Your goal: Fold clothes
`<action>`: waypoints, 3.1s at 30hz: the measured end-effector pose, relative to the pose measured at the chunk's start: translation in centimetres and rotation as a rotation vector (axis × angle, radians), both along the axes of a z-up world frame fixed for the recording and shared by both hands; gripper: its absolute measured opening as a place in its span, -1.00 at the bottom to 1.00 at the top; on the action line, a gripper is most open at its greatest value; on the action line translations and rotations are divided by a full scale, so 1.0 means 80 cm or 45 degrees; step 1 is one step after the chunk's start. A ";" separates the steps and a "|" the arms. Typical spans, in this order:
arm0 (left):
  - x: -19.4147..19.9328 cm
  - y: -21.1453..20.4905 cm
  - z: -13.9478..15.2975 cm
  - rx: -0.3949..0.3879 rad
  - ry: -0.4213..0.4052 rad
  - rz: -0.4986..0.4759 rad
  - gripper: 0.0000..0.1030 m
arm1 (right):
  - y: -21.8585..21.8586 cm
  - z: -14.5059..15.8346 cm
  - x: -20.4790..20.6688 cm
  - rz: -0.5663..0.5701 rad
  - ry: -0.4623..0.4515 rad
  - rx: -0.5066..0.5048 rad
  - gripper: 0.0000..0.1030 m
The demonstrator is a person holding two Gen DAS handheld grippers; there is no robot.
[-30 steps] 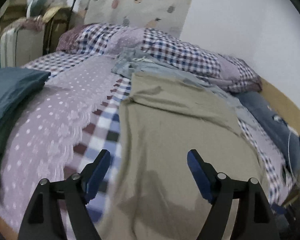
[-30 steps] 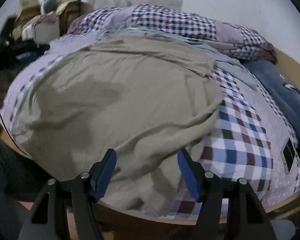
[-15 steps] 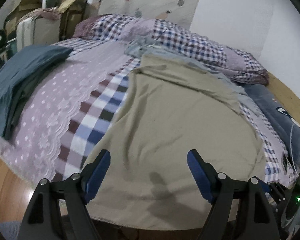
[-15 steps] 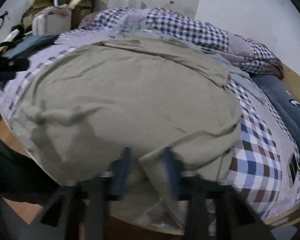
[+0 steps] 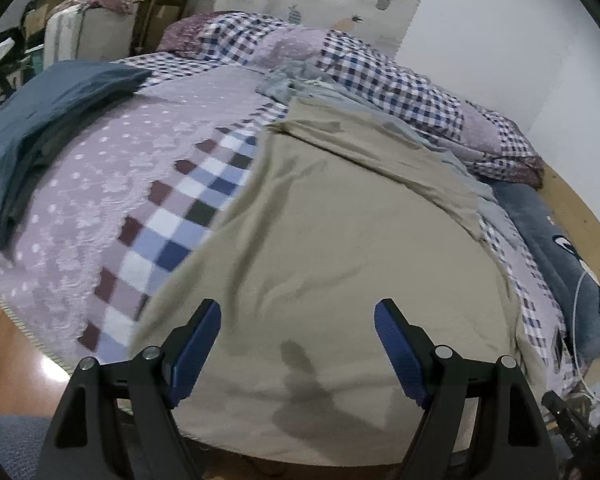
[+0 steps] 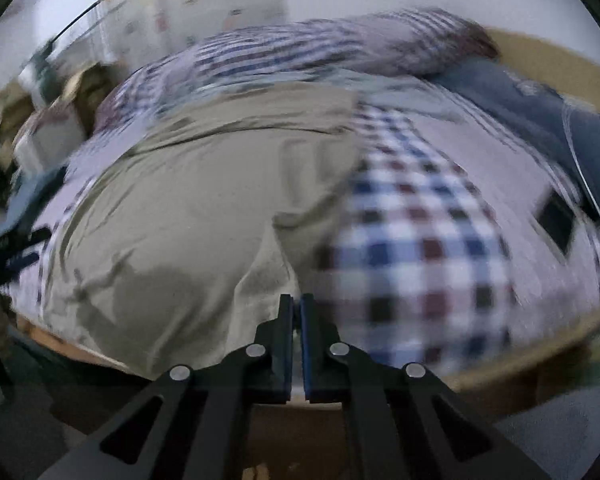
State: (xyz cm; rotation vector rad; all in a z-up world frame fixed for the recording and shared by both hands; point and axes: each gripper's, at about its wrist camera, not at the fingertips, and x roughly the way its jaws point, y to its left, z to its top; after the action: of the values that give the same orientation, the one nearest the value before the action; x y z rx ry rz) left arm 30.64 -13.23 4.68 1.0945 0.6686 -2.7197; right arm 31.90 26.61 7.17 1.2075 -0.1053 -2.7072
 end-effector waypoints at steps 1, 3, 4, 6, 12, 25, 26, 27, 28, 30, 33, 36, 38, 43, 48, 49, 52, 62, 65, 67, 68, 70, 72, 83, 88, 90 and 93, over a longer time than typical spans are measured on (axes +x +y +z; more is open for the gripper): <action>-0.003 0.004 0.000 0.006 0.001 -0.011 0.61 | 0.017 -0.001 0.002 -0.042 -0.018 -0.027 -0.98; -0.011 0.015 0.000 0.020 0.001 -0.037 0.61 | 0.038 -0.006 0.006 -0.107 -0.053 -0.036 -0.98; -0.014 0.019 0.000 0.022 0.000 -0.047 0.61 | 0.047 -0.009 0.008 -0.139 -0.070 -0.037 -0.98; -0.020 0.027 0.001 0.032 -0.002 -0.066 0.61 | 0.067 -0.015 0.011 -0.201 -0.104 -0.039 -0.98; -0.034 0.045 0.001 0.072 -0.006 -0.090 0.61 | 0.124 -0.033 0.021 -0.388 -0.207 -0.044 -1.00; -0.040 0.058 -0.004 0.003 -0.040 -0.119 0.61 | 0.102 -0.041 0.004 -0.361 -0.177 -0.068 -0.47; -0.037 0.054 -0.005 -0.003 -0.044 -0.114 0.61 | 0.094 -0.040 0.001 -0.343 -0.168 -0.071 -0.21; -0.034 0.050 -0.006 -0.009 -0.047 -0.107 0.61 | 0.087 -0.038 -0.002 -0.326 -0.159 -0.074 -0.15; -0.030 0.046 -0.007 -0.013 -0.047 -0.097 0.61 | 0.080 -0.037 -0.006 -0.309 -0.150 -0.078 -0.15; -0.020 0.031 -0.008 -0.014 -0.052 -0.059 0.61 | 0.065 -0.035 -0.012 -0.274 -0.132 -0.084 -0.06; -0.003 0.005 -0.012 0.002 -0.057 0.013 0.61 | 0.042 -0.031 -0.022 -0.222 -0.104 -0.094 -0.01; 0.016 -0.027 -0.018 0.046 -0.064 0.105 0.61 | 0.020 -0.027 -0.031 -0.170 -0.077 -0.103 0.07; 0.032 -0.052 -0.023 0.096 -0.072 0.185 0.61 | 0.004 -0.025 -0.037 -0.130 -0.063 -0.110 0.21; 0.072 -0.108 -0.040 0.225 -0.095 0.358 0.61 | -0.039 -0.020 -0.048 -0.017 -0.032 -0.103 0.28; 0.097 -0.142 -0.065 0.376 -0.142 0.442 0.61 | -0.077 -0.017 -0.051 0.093 -0.004 -0.080 0.32; 0.101 -0.147 -0.070 0.406 -0.153 0.455 0.61 | -0.085 -0.016 -0.050 0.112 0.003 -0.075 0.33; 0.108 -0.160 -0.087 0.490 -0.186 0.480 0.61 | -0.105 -0.014 -0.046 0.167 0.023 -0.054 0.33; 0.080 -0.149 -0.127 0.597 -0.276 0.371 0.61 | -0.129 -0.007 -0.030 0.276 0.084 -0.002 0.42; 0.071 -0.141 -0.131 0.566 -0.293 0.347 0.61 | -0.134 -0.006 -0.026 0.299 0.094 0.008 0.42; 0.071 -0.138 -0.132 0.560 -0.305 0.329 0.61 | -0.141 -0.005 -0.023 0.331 0.106 0.014 0.43; 0.070 -0.137 -0.132 0.600 -0.293 0.313 0.61 | -0.149 -0.004 -0.019 0.361 0.122 0.029 0.43; 0.073 -0.134 -0.133 0.686 -0.267 0.282 0.61 | -0.167 -0.004 -0.009 0.433 0.162 0.066 0.44; 0.076 -0.132 -0.133 0.758 -0.248 0.256 0.61 | -0.185 -0.003 0.000 0.504 0.202 0.104 0.46; 0.080 -0.142 -0.113 0.943 -0.037 0.206 0.61 | -0.338 -0.044 0.087 1.059 0.400 0.365 0.48; 0.084 -0.156 -0.119 0.912 -0.107 0.288 0.60 | -0.385 -0.067 0.102 1.175 0.416 0.379 0.48; 0.082 -0.159 -0.119 0.843 -0.137 0.330 0.60 | -0.389 -0.070 0.102 1.176 0.413 0.379 0.48; 0.072 -0.159 -0.123 0.790 -0.179 0.346 0.60 | -0.395 -0.076 0.101 1.178 0.409 0.378 0.48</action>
State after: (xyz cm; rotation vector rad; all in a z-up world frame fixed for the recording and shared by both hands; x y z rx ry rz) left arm 36.43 -25.96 -5.13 1.1755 1.5682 -2.2249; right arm 39.96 -5.00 1.11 0.6048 0.7279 -2.0522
